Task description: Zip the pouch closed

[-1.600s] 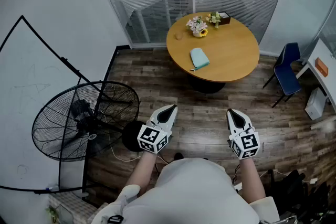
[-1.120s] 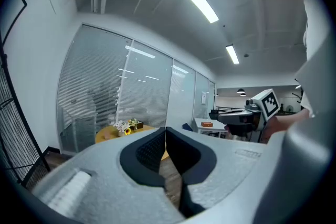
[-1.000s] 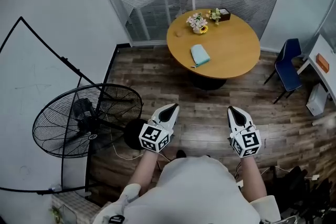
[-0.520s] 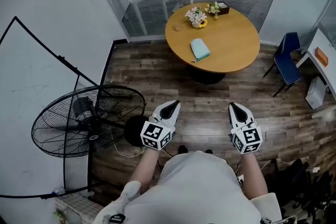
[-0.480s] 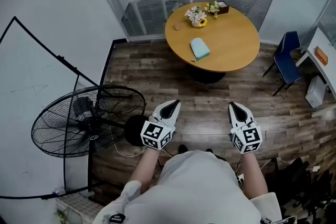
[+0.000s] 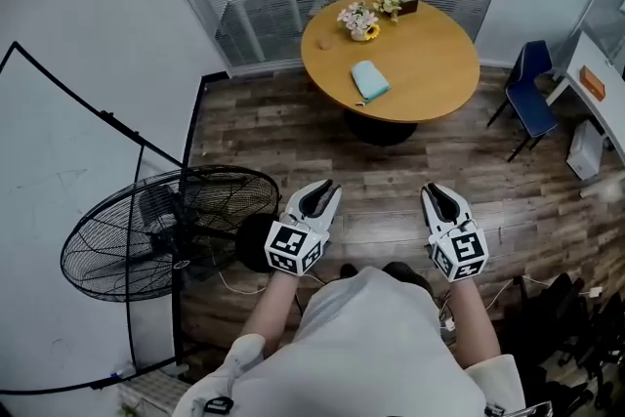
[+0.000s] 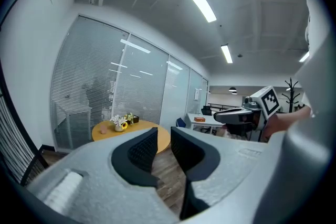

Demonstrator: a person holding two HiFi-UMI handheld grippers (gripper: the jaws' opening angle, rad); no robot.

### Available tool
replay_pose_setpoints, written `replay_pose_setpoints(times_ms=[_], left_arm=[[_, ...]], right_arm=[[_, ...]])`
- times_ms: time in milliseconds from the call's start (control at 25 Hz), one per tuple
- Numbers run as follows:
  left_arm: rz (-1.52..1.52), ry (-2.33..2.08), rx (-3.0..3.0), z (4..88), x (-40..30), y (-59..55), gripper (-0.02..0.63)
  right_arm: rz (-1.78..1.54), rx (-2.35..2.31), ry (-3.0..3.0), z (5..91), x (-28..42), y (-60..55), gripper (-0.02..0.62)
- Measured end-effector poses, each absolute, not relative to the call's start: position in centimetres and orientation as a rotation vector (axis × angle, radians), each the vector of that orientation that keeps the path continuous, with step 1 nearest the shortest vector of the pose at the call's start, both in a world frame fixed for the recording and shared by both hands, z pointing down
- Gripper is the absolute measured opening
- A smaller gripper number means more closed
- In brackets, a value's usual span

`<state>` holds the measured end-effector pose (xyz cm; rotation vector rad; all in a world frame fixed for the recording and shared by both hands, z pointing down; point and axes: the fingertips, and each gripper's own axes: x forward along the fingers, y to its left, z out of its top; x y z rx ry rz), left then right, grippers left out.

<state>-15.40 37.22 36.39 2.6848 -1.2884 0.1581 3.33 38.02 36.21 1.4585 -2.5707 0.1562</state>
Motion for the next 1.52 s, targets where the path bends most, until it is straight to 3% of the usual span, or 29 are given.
replay_pose_setpoints(times_ms=[680, 1520], left_arm=[[0.194, -1.267, 2.651, 38.3, -15.6, 33.4, 0.072], [0.197, -1.386, 2.520, 40.2, -10.4, 14.9, 0.072]], right_arm=[[0.197, 1.452, -2.553, 37.9, 3.3, 34.2, 0.043], [0.247, 1.215, -2.637, 40.3, 8.5, 13.6, 0.052]])
